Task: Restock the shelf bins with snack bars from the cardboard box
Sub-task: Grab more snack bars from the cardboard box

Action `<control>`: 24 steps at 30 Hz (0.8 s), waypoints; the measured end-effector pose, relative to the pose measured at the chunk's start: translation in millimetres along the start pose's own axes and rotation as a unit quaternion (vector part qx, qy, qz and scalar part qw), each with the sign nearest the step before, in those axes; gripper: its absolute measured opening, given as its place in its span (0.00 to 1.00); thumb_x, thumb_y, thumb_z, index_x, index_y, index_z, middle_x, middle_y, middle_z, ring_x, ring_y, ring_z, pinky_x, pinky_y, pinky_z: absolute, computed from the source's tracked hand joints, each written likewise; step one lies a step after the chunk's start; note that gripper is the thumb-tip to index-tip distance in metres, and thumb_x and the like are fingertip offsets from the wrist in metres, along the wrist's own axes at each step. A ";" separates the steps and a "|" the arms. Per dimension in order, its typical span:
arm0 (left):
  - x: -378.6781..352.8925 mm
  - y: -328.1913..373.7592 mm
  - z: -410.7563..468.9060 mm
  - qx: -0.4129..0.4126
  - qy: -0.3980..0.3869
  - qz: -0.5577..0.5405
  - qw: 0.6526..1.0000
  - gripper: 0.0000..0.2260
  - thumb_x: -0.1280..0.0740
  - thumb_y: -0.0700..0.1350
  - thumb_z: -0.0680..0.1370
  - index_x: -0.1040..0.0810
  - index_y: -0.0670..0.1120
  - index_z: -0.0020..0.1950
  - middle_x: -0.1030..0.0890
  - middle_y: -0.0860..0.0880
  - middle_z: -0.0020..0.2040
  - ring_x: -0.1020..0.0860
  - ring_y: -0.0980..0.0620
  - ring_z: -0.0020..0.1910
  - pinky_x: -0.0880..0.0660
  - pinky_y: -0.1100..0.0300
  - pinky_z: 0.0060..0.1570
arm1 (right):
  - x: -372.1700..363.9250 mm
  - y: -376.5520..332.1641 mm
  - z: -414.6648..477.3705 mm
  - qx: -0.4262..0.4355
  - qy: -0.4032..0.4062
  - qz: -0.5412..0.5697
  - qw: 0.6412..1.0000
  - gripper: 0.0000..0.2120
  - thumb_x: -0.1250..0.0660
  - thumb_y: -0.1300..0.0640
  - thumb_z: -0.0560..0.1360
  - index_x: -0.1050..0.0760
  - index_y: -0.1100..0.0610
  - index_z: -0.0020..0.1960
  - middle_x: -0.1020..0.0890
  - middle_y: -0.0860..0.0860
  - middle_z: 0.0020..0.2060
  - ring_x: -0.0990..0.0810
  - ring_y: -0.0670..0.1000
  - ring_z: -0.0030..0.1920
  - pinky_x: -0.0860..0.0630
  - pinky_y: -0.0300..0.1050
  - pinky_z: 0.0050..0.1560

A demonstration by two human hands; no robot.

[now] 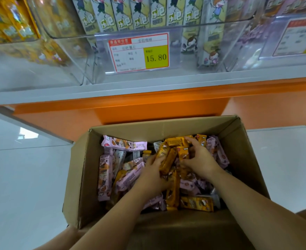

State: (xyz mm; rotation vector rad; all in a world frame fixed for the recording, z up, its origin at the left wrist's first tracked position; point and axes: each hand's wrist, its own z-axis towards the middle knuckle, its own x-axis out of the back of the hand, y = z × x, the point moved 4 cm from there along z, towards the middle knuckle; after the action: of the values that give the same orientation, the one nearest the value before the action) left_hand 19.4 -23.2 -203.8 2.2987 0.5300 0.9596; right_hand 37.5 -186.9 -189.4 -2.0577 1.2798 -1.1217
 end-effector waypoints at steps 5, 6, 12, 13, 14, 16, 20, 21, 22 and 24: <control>-0.6 -4.7 -3.1 0.003 0.017 -0.021 1.000 0.35 0.26 0.47 0.71 0.38 0.56 0.74 0.47 0.49 0.76 0.47 0.51 0.75 0.40 0.55 0.69 | 4.9 7.8 -2.4 0.005 0.041 -0.058 0.997 0.37 0.26 0.60 0.70 0.40 0.50 0.73 0.27 0.54 0.62 0.26 0.54 0.61 0.24 0.50 0.59; -0.5 -4.5 -3.4 0.003 0.016 -0.025 1.000 0.34 0.26 0.45 0.71 0.37 0.56 0.74 0.47 0.49 0.76 0.46 0.51 0.75 0.41 0.57 0.68 | 3.6 8.5 -4.3 -0.002 0.039 -0.055 0.998 0.38 0.26 0.60 0.70 0.41 0.50 0.74 0.28 0.52 0.64 0.27 0.53 0.61 0.25 0.50 0.60; 1.0 -9.2 -2.7 0.009 0.043 -0.065 0.997 0.28 0.29 0.45 0.75 0.35 0.55 0.72 0.43 0.50 0.75 0.39 0.50 0.72 0.35 0.62 0.65 | -16.3 14.7 -26.0 0.002 0.058 0.041 0.998 0.47 0.27 0.65 0.70 0.52 0.49 0.78 0.32 0.52 0.69 0.27 0.49 0.63 0.26 0.43 0.59; 1.8 -9.7 -3.1 0.007 0.045 -0.074 0.996 0.27 0.30 0.43 0.75 0.34 0.55 0.72 0.43 0.50 0.75 0.39 0.51 0.72 0.34 0.65 0.63 | -17.9 16.9 -30.0 0.010 0.062 0.016 0.998 0.47 0.26 0.65 0.70 0.51 0.48 0.77 0.32 0.52 0.69 0.27 0.49 0.64 0.27 0.42 0.59; 2.1 -11.2 -3.2 0.006 0.044 -0.079 0.996 0.27 0.30 0.42 0.76 0.34 0.55 0.72 0.43 0.50 0.75 0.39 0.52 0.72 0.35 0.67 0.61 | -19.6 19.9 -32.9 0.013 0.053 -0.017 0.998 0.47 0.25 0.64 0.69 0.51 0.48 0.77 0.33 0.52 0.70 0.28 0.51 0.66 0.27 0.42 0.59; 3.4 -12.4 -5.1 0.003 0.038 -0.080 0.996 0.27 0.30 0.42 0.76 0.34 0.55 0.72 0.43 0.50 0.75 0.41 0.51 0.73 0.34 0.66 0.62 | -22.7 21.6 -39.3 0.016 0.000 -0.079 0.997 0.51 0.24 0.62 0.67 0.54 0.46 0.77 0.35 0.53 0.72 0.27 0.50 0.64 0.26 0.39 0.55; 7.9 -13.0 -7.8 0.005 0.029 -0.117 0.993 0.26 0.30 0.39 0.75 0.32 0.52 0.71 0.37 0.49 0.72 0.34 0.55 0.66 0.26 0.65 0.59 | -30.4 23.5 -43.6 0.045 -0.137 -0.213 0.966 0.65 0.22 0.58 0.66 0.76 0.36 0.70 0.50 0.49 0.76 0.30 0.54 0.67 0.25 0.42 0.53; 9.6 -11.8 -9.7 0.002 0.028 -0.134 0.991 0.26 0.30 0.37 0.75 0.32 0.51 0.71 0.35 0.50 0.70 0.32 0.57 0.62 0.26 0.71 0.52 | -32.9 22.3 -44.2 0.068 -0.152 -0.256 0.952 0.66 0.22 0.58 0.66 0.79 0.33 0.66 0.53 0.49 0.76 0.31 0.57 0.68 0.24 0.46 0.55; 10.8 -10.8 -11.5 -0.002 0.025 -0.143 0.989 0.26 0.30 0.36 0.75 0.32 0.51 0.70 0.33 0.50 0.68 0.32 0.59 0.59 0.27 0.75 0.48 | -36.3 22.8 -42.9 0.083 -0.157 -0.295 0.939 0.66 0.23 0.58 0.66 0.82 0.31 0.63 0.54 0.50 0.76 0.30 0.58 0.66 0.24 0.48 0.55; 11.9 -8.8 -14.5 -0.006 0.019 -0.150 0.988 0.28 0.30 0.35 0.75 0.33 0.51 0.71 0.33 0.53 0.66 0.32 0.60 0.59 0.29 0.78 0.44 | -40.5 22.6 -38.5 0.100 -0.138 -0.345 0.923 0.64 0.24 0.57 0.67 0.82 0.31 0.62 0.51 0.54 0.74 0.27 0.59 0.62 0.23 0.49 0.53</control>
State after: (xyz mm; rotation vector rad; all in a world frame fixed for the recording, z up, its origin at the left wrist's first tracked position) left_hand 15.4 -4.7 -195.3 2.1144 0.8565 0.8569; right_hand -15.3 -160.0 -200.5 -2.4573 0.2750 -1.1123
